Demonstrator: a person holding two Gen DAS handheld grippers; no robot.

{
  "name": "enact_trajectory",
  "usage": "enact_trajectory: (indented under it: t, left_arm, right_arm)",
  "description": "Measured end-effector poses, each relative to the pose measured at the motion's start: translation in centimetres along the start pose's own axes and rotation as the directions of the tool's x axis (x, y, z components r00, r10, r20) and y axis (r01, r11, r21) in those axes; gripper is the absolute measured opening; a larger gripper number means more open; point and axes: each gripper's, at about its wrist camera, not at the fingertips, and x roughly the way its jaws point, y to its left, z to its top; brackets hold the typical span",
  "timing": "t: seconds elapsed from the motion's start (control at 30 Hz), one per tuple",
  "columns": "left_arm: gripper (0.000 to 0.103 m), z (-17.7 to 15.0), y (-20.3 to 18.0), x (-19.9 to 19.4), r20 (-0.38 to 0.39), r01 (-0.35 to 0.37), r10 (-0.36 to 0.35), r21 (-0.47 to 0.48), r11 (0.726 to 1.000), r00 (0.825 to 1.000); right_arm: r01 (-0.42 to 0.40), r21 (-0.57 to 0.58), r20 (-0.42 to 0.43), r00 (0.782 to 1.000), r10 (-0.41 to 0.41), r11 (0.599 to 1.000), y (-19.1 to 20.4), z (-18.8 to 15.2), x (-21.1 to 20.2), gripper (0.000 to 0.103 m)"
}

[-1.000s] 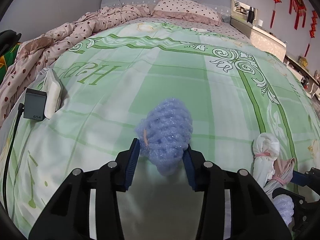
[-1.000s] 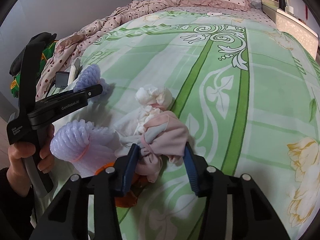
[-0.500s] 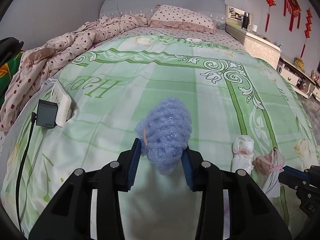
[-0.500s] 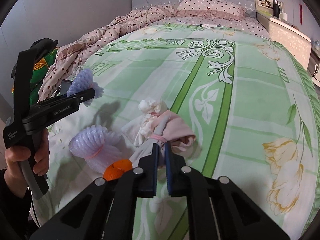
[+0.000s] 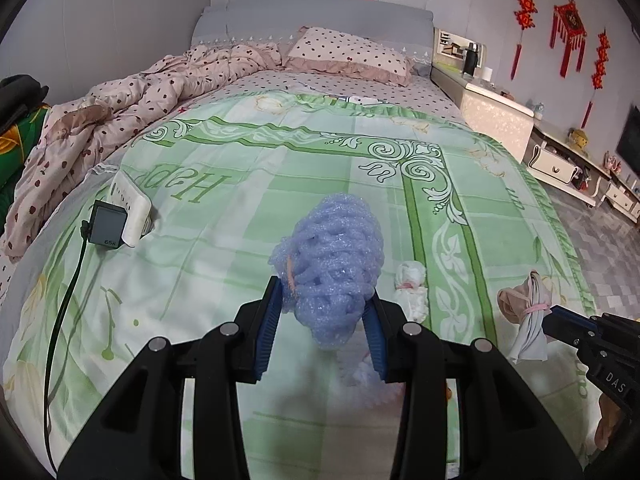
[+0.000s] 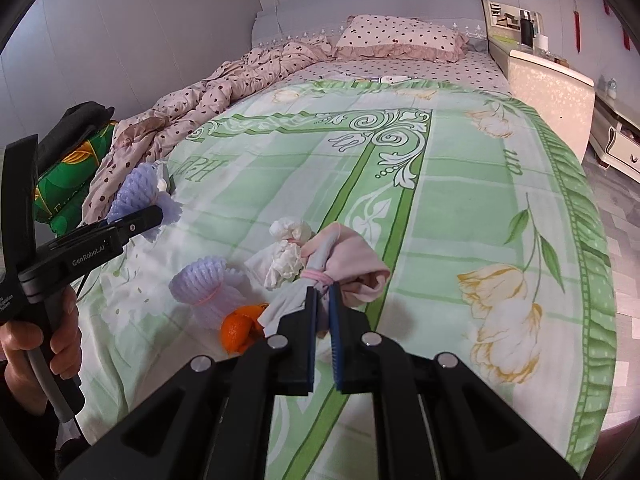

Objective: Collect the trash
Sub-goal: 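Carry the mesh net and pink cloth over the bin with both tools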

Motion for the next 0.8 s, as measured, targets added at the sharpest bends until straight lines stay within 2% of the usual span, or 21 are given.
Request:
enact_trajectory:
  t: [0.43, 0.8]
  left_arm:
    - [0.037, -0.9, -6.2, -7.4, 0.050, 0.080, -0.083, 0.055, 0.995, 0.995]
    - [0.037, -1.6, -14.3, -13.4, 0.079, 0.193, -0.205, 0.136, 0.972, 0.976]
  right_arm:
    - [0.044, 0.035, 0.149, 0.988, -0.048, 0.998, -2.5, -0.9, -11.3, 0.006]
    - [0.107, 0.071, 0.247, 0.961, -0.121, 0.992, -6.0, -3.1, -20.0, 0.006]
